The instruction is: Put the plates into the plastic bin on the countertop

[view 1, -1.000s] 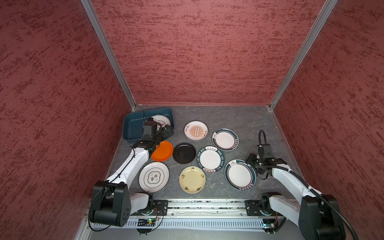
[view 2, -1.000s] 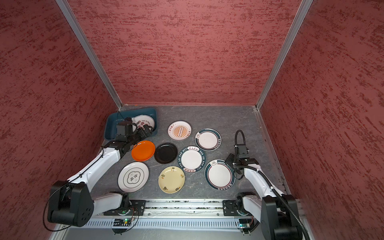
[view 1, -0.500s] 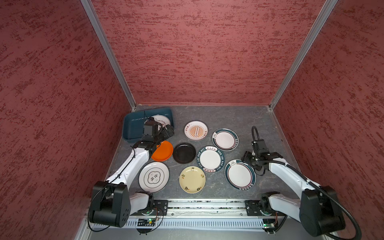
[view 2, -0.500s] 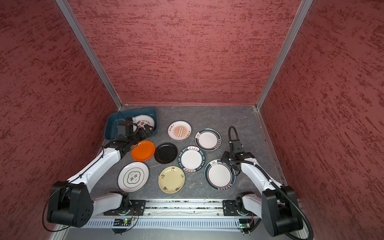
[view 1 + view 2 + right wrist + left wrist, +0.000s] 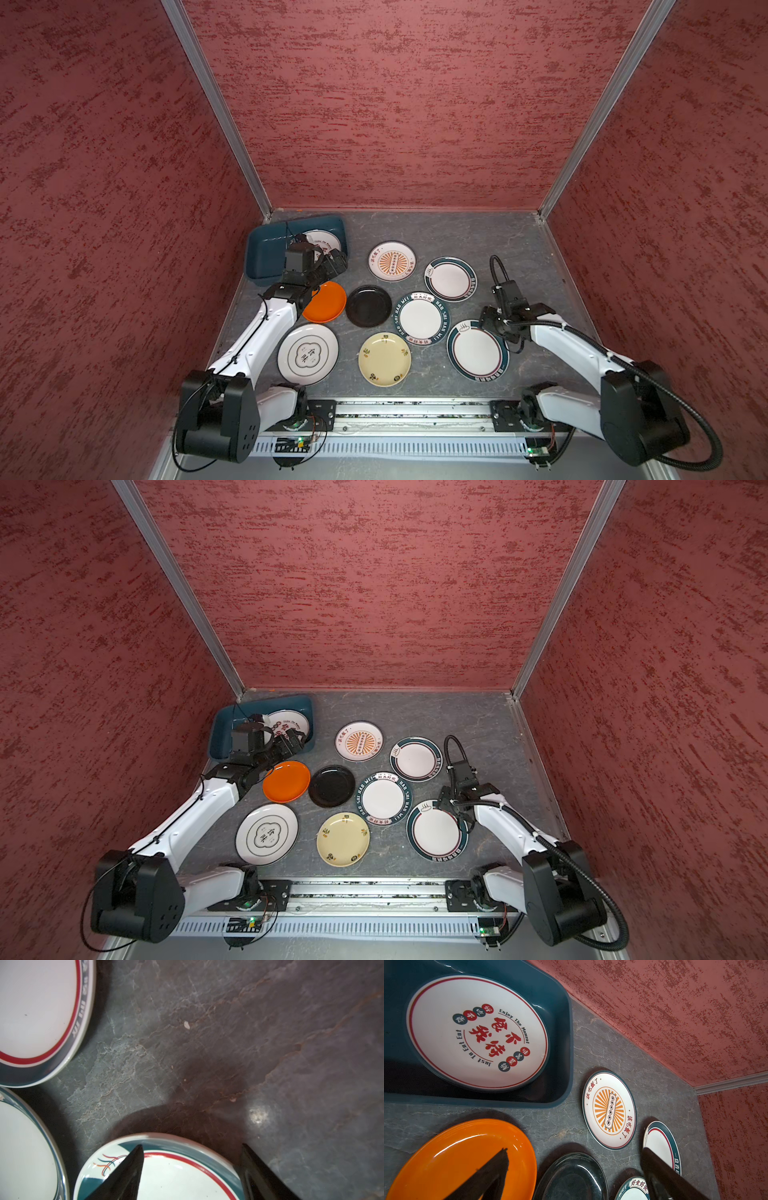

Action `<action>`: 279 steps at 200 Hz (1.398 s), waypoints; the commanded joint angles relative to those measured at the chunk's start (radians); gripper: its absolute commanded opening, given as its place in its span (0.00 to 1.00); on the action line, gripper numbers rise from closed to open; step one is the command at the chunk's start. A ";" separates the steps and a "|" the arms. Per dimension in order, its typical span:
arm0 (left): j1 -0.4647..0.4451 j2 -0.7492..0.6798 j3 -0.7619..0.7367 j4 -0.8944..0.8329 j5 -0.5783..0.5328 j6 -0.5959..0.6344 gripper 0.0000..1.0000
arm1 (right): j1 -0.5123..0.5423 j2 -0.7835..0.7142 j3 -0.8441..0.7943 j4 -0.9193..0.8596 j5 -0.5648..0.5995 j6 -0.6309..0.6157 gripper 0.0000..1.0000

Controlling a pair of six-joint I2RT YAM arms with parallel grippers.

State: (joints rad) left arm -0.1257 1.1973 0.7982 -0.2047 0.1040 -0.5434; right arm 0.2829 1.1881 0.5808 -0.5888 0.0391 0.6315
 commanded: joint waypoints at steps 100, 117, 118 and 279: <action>-0.006 -0.063 -0.026 -0.012 0.014 0.007 0.99 | 0.051 -0.032 -0.019 -0.060 0.061 0.062 0.77; -0.006 -0.063 -0.031 -0.011 0.014 0.008 0.99 | 0.059 -0.008 -0.012 -0.061 0.074 0.067 0.79; -0.006 -0.063 -0.030 -0.011 0.014 0.007 0.99 | 0.060 -0.006 -0.011 -0.062 0.077 0.068 0.79; -0.006 -0.029 -0.018 -0.011 0.026 0.020 0.99 | 0.122 0.046 -0.058 -0.017 0.159 0.161 0.70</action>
State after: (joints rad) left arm -0.1295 1.1641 0.7811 -0.2100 0.1268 -0.5415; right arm 0.3969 1.2453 0.5625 -0.6308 0.1917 0.7555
